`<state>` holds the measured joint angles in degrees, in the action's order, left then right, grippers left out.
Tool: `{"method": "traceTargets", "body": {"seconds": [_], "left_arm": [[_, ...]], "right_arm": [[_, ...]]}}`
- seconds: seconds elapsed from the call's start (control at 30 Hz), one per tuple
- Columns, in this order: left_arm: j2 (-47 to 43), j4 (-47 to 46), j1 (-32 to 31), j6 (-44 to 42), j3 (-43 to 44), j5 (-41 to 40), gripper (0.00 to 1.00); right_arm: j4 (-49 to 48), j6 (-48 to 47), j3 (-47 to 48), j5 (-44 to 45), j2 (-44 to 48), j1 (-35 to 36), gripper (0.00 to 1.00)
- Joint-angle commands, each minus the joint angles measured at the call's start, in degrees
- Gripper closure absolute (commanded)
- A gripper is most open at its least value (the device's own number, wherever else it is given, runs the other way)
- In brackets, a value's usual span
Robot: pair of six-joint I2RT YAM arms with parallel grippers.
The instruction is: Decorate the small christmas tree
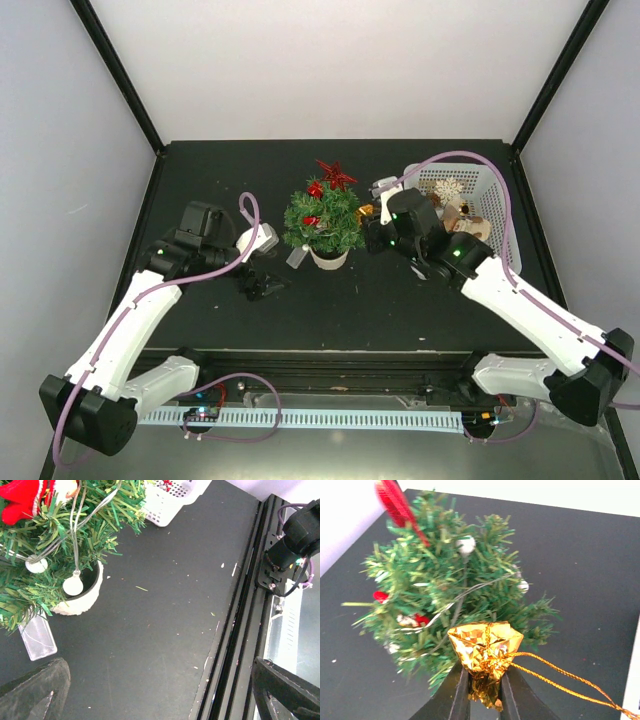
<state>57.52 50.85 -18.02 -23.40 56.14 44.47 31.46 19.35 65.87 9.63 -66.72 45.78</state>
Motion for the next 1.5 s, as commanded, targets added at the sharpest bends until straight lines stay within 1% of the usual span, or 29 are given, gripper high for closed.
{"method": "traceTargets", "body": {"seconds": [0.0, 0.23, 0.47, 0.67, 0.8, 1.07, 1.3, 1.47], "left_arm": [[0.60, -1.39, 0.35, 0.64, 1.92, -1.49, 0.01], [1.55, -1.28, 0.37, 0.59, 2.18, -1.65, 0.01], [1.48, -1.44, 0.44, 0.71, 2.15, -1.58, 0.01], [1.47, -1.52, 0.53, 0.72, 1.83, -1.57, 0.01], [1.62, -1.58, 0.53, 0.69, 1.70, -1.58, 0.01], [1.24, -1.61, 0.62, 0.89, 1.41, -1.74, 0.01], [1.11, -1.72, 0.70, 0.97, 1.36, -1.70, 0.01], [0.76, -1.81, 0.79, 0.99, 1.11, -1.62, 0.01]], "right_arm": [[-3.70, 1.51, 0.49, -1.09, -1.92, -3.05, 0.92], [-4.58, 1.13, 2.59, -4.12, -5.97, -4.52, 0.92], [-5.09, 1.13, 2.37, -7.60, -6.89, -4.49, 0.91], [-5.24, 1.06, 2.07, -5.18, -5.01, -4.47, 0.91], [-3.22, 0.77, 3.37, -5.14, -5.49, -4.52, 0.91], [-2.95, 0.69, 3.56, -2.33, -5.22, -4.48, 0.91], [-1.50, 0.75, 6.23, -1.15, -7.45, -4.55, 0.91], [-2.55, 1.03, 6.42, 0.81, -7.12, -4.48, 0.92]]}}
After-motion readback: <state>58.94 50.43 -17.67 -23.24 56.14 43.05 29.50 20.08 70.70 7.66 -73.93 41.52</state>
